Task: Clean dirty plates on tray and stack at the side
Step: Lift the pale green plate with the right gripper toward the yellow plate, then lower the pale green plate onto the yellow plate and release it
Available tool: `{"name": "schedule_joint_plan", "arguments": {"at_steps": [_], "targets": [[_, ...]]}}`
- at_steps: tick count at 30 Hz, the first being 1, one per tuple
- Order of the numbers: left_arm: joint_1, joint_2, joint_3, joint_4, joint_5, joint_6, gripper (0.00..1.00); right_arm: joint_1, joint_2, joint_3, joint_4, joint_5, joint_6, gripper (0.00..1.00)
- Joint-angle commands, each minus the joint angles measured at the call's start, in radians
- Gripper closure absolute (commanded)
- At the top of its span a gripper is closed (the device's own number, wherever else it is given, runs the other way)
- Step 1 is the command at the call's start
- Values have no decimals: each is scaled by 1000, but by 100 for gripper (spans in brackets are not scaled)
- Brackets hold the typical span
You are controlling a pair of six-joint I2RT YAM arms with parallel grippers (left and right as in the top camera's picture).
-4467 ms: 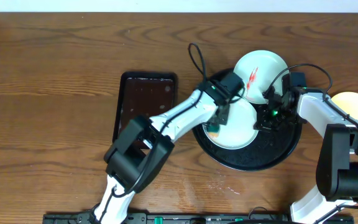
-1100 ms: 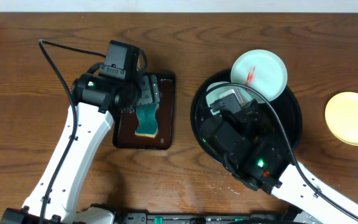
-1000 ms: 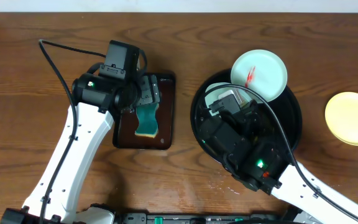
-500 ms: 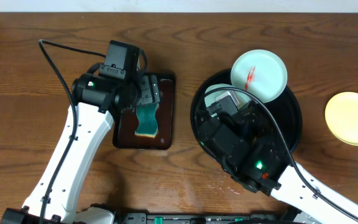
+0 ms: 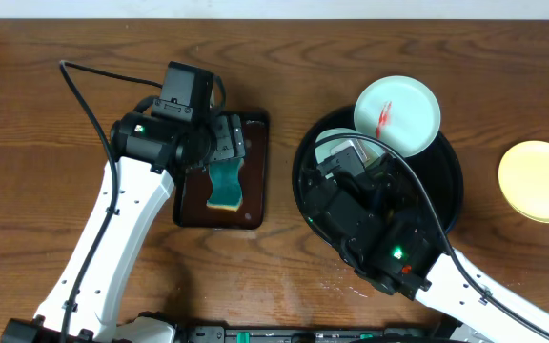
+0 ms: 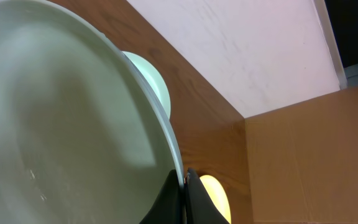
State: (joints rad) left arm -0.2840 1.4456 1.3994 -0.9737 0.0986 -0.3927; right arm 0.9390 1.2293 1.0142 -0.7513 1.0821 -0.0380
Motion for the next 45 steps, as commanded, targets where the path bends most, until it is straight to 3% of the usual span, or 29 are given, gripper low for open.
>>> {"name": "schedule_joint_plan", "arguments": {"at_steps": [1, 34, 40, 45], "targets": [[4, -2, 14, -5, -5, 0, 16, 5, -7, 4, 0, 36, -5, 99], [4, -2, 14, -5, -5, 0, 15, -18, 5, 4, 62, 34, -12, 99], [4, -2, 14, -5, -5, 0, 15, -18, 22, 4, 40, 102, -97, 99], [4, -2, 14, -5, -5, 0, 15, -7, 24, 4, 27, -16, -48, 99]]}}
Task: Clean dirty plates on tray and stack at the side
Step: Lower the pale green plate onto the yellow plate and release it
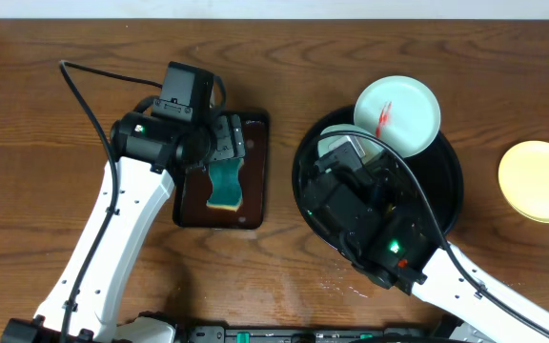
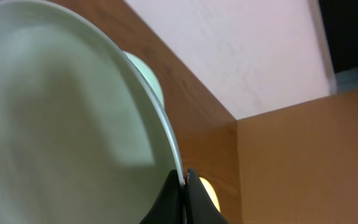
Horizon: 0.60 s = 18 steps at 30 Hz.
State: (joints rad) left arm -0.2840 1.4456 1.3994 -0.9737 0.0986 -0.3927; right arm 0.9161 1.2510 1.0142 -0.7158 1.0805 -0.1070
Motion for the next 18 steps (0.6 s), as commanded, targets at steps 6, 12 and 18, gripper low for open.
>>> {"name": "schedule_joint_plan", "arguments": {"at_steps": [6, 12, 18], "targets": [[4, -2, 14, -5, -5, 0, 15, -245, 2, 4, 10, -463, 391, 99], [4, -2, 14, -5, -5, 0, 15, -633, 4, 4, 53, -1002, 311, 99], [4, -2, 14, -5, -5, 0, 15, -1096, 20, 4, 43, -1258, 331, 99]]}}
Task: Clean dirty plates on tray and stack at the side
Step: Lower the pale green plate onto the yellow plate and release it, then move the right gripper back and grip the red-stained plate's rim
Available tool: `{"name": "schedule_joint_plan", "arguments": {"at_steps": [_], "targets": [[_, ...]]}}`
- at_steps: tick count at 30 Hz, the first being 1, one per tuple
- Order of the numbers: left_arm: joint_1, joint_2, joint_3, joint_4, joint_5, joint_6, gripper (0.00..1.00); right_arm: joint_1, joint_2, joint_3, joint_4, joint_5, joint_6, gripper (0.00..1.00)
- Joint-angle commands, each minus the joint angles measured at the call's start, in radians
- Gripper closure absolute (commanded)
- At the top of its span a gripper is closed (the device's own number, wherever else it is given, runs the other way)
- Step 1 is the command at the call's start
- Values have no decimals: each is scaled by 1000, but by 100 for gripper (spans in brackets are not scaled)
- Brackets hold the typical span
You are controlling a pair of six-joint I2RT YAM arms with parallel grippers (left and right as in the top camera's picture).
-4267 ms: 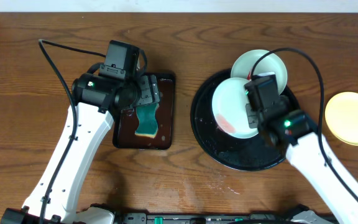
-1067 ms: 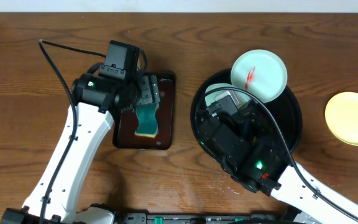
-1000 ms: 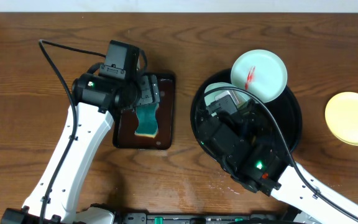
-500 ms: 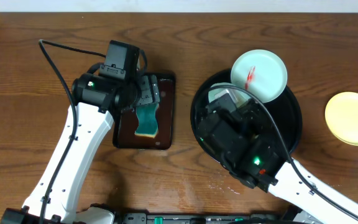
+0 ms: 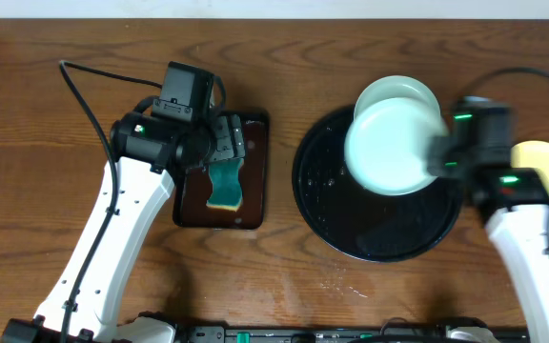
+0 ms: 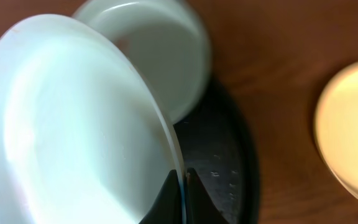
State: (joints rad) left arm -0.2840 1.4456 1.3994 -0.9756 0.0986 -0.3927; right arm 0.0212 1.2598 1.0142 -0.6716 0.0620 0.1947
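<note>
My right gripper [image 6: 182,180] is shut on the rim of a pale green plate [image 6: 73,124], held over the back of the round black tray [image 6: 222,155]. Overhead, this plate [image 5: 387,148] looks clean and covers most of a second pale green plate [image 5: 410,88] on the tray's [image 5: 379,233] far edge. The right gripper [image 5: 435,157] is at the held plate's right rim. That second plate [image 6: 160,56] shows behind it in the wrist view. My left gripper [image 5: 225,145] holds the top end of a teal and yellow sponge [image 5: 225,186].
The sponge hangs over a brown rectangular tray [image 5: 255,171] left of the black tray. A yellow plate [image 5: 546,191] lies on the table at the far right, partly under my right arm; the wrist view shows the yellow plate [image 6: 353,124] too. Water drops speckle the black tray.
My right arm, then over the tray's front left with the plate tipped up, is now at the tray's right. The plate faces up over the stained plate. The left arm has not moved.
At both earlier moments my right gripper held the pale plate tipped on edge over the tray's left front, the red-stained plate showing at the back. Now the held plate lies level over that plate. The left gripper stayed with the sponge over the brown tray throughout.
</note>
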Motion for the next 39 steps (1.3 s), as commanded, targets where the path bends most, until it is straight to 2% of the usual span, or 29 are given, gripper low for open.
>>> {"name": "schedule_joint_plan", "arguments": {"at_steps": [1, 5, 9, 14, 19, 20, 22, 24, 25, 29, 34, 37, 39], "targets": [[4, -2, 14, -3, -5, 0, 15, -266, 19, 4, -1, -240, 54, 99], [4, -2, 14, -3, -5, 0, 15, -517, 79, 4, 24, -238, 135, 99], [4, -2, 14, -3, -5, 0, 15, -689, 176, 4, 90, -205, 218, 99], [4, -2, 14, -3, -5, 0, 15, -808, 315, 4, 179, -164, 261, 99], [4, -2, 14, -3, -5, 0, 15, -878, 401, 4, 177, -164, 261, 99], [4, -2, 14, -3, -5, 0, 15, -887, 407, 4, 180, -173, 261, 97], [4, -2, 14, -3, -5, 0, 15, -892, 399, 6, 204, -273, 211, 69], [4, -2, 14, -3, -5, 0, 15, -877, 377, 6, 261, -433, 122, 55], [4, -2, 14, -3, -5, -1, 15, -859, 358, 7, 292, -513, 75, 51], [4, -2, 14, -3, -5, 0, 15, -739, 264, 7, 327, -628, 3, 46], [4, -2, 14, -3, -5, 0, 15, -490, 225, 7, 325, -568, -148, 44], [4, -2, 14, -3, -5, 0, 15, -336, 259, 6, 331, -410, -249, 43], [4, -2, 14, -3, -5, 0, 15, -251, 305, 6, 362, -294, -303, 39]]}}
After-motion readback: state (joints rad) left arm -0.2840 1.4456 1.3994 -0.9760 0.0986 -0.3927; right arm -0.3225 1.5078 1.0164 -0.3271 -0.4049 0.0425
